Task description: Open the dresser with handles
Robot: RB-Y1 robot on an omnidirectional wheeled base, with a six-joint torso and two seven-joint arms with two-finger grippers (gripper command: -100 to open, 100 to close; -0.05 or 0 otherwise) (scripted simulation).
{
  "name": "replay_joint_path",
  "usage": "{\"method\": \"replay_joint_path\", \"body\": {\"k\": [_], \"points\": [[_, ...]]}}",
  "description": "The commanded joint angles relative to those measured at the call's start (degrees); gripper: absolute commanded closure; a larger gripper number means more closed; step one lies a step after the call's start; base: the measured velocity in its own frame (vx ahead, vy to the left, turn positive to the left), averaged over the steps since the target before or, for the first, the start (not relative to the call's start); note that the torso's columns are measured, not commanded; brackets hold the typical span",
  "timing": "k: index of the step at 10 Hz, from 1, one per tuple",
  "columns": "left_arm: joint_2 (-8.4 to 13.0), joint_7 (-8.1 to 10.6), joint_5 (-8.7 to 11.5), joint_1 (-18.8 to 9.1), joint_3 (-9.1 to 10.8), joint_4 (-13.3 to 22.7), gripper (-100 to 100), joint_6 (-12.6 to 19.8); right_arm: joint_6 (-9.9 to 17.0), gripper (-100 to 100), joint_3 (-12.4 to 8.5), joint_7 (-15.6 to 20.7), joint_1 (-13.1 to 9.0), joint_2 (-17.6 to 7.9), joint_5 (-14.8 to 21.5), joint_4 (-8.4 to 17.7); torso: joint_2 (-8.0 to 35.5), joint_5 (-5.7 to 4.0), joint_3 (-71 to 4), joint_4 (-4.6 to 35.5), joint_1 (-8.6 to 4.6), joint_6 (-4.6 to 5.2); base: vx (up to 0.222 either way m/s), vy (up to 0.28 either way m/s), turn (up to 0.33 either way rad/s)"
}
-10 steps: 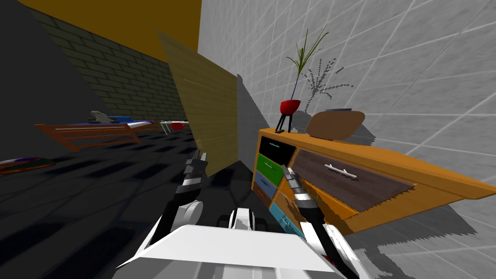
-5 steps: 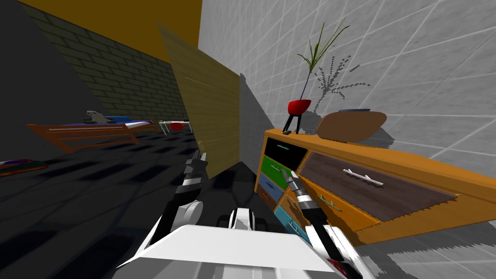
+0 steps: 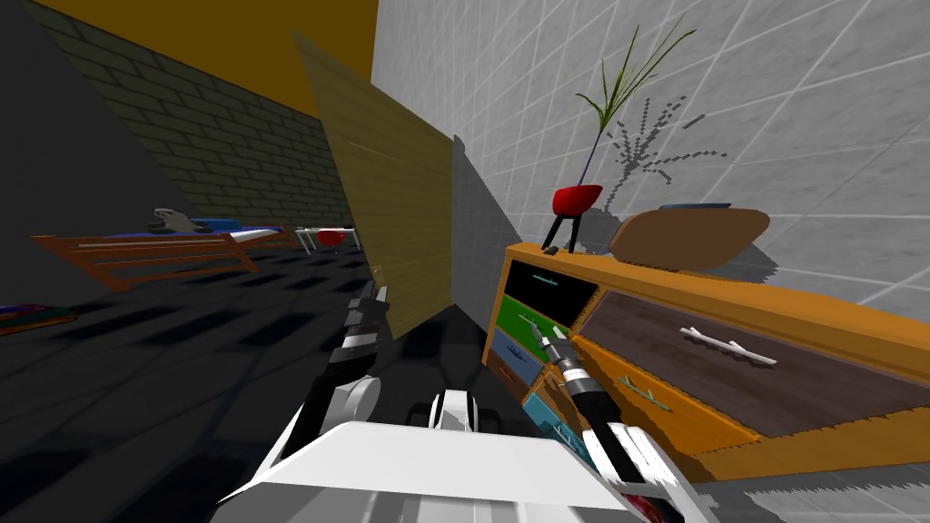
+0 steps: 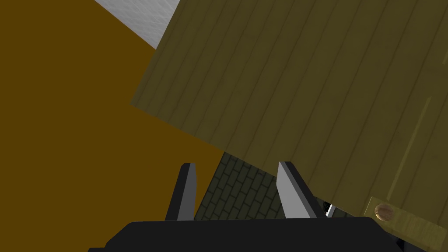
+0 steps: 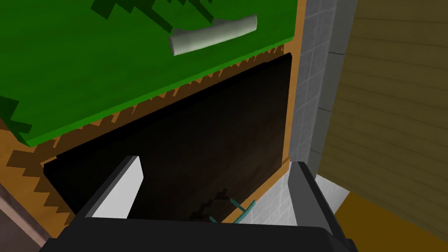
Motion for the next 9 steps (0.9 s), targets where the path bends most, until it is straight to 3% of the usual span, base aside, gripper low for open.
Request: {"method": "replay_joint_path", "body": {"k": [1, 9], "points": [[0.0, 0.00, 0.0, 0.0, 0.00, 0.0, 0, 0.0, 1.2, -100, -0.8, 2.7, -0.5, -0.8, 3.4, 2.4, 0.0, -0.03, 0.0, 0.0, -0.06, 0.00, 0.040, 0.102, -0.005], [0.0, 0.00, 0.0, 0.0, 0.00, 0.0, 0, 0.0, 8.2, -100, -3.8, 12.3, -1.3, -5.5, 15.8, 10.1, 0.1, -0.05, 0.0, 0.0, -0.14, 0.00, 0.050, 0.111, -0.013]]}}
